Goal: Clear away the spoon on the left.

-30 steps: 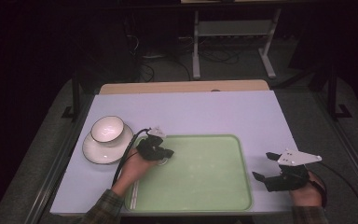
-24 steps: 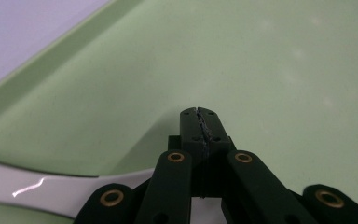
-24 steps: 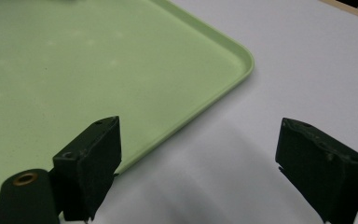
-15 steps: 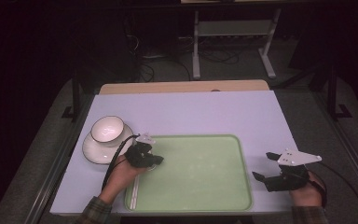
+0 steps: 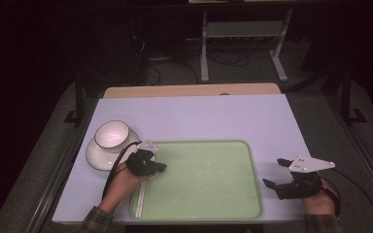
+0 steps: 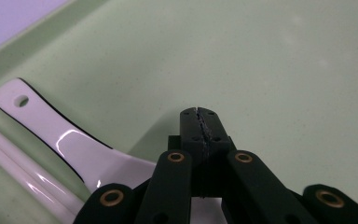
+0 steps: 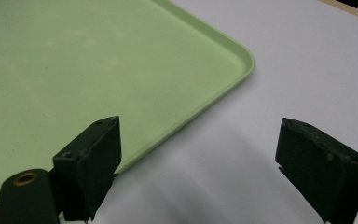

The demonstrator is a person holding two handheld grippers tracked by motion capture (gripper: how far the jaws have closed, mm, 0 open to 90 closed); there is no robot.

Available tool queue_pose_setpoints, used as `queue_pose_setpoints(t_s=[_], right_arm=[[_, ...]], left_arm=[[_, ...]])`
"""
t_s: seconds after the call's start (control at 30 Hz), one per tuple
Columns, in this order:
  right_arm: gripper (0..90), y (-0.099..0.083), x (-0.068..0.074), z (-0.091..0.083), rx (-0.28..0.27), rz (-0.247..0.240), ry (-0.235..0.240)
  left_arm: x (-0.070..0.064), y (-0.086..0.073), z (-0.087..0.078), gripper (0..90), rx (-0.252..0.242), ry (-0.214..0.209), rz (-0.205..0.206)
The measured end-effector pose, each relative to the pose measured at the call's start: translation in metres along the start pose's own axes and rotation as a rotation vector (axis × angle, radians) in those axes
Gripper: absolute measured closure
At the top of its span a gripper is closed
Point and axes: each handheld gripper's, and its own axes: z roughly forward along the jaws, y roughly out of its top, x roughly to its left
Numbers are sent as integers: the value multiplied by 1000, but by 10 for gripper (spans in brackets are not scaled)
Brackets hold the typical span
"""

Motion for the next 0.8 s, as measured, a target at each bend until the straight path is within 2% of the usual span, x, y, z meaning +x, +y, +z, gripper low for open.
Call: queue_pose_setpoints(t_s=[0.1, 0.23, 0.4, 0.57, 0.67, 0.8], right_arm=[[133, 0, 0, 0, 3, 0, 0], [133, 0, 0, 0, 4, -4, -1], [133, 0, 1, 1, 5, -4, 0], [133, 0, 0, 1, 6, -5, -1], [133, 0, 0, 1, 5, -4, -1], [133, 1, 1, 2, 7, -5, 0]], left_arm=[[1, 0, -4, 834, -22, -4, 3], [3, 1, -8, 693, -39, -7, 6], [6, 3, -18, 474, -62, -17, -3], [10, 4, -28, 317, -80, -11, -7], [12, 5, -33, 218, -70, 8, 5], [16, 5, -41, 164, -87, 20, 2]])
